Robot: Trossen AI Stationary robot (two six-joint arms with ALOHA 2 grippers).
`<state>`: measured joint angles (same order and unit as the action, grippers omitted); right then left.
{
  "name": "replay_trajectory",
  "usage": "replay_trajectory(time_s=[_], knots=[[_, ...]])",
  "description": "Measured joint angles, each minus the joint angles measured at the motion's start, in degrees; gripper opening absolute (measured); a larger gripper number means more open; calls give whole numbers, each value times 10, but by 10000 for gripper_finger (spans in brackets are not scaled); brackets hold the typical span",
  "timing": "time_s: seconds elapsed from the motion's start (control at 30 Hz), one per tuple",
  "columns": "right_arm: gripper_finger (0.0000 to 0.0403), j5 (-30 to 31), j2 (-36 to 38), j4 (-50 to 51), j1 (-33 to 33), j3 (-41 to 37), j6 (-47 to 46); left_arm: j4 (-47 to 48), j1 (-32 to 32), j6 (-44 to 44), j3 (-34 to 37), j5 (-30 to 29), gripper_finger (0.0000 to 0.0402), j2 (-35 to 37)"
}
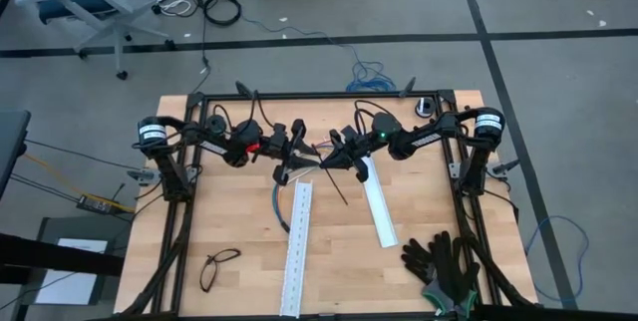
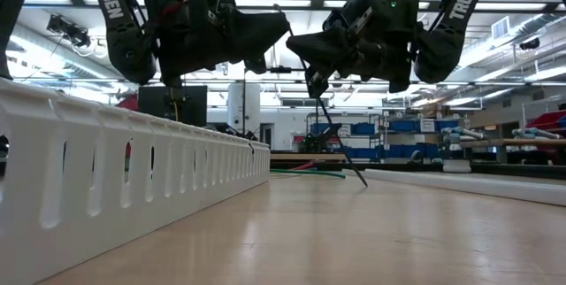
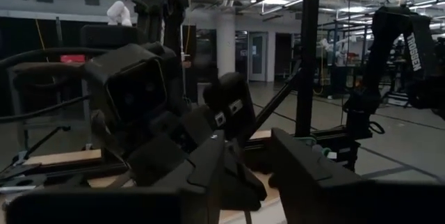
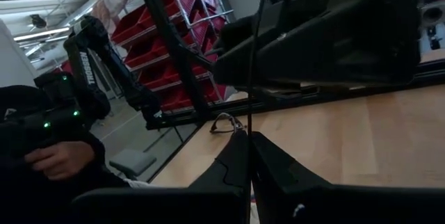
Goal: Ziptie cables
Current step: Wrap the black zip tie around the object
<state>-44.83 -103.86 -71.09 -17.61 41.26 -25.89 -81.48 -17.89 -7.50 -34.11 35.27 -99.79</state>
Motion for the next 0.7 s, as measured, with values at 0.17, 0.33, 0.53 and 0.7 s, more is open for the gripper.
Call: replay_trajectory(time_s=[0.17, 0.33, 0.53, 0.7], knots=[[0, -4, 0, 0, 0, 0, 0, 2, 0, -5, -21, 21, 92, 0], [0, -5, 0, 0, 0, 0, 0, 3, 0, -18, -33, 45, 80, 0], [0, -14, 0, -4, 0, 0, -4, 4, 0, -18, -33, 45, 42, 0], [0, -31, 0, -20, 1, 0, -13, 4, 0, -18, -33, 45, 4, 0]])
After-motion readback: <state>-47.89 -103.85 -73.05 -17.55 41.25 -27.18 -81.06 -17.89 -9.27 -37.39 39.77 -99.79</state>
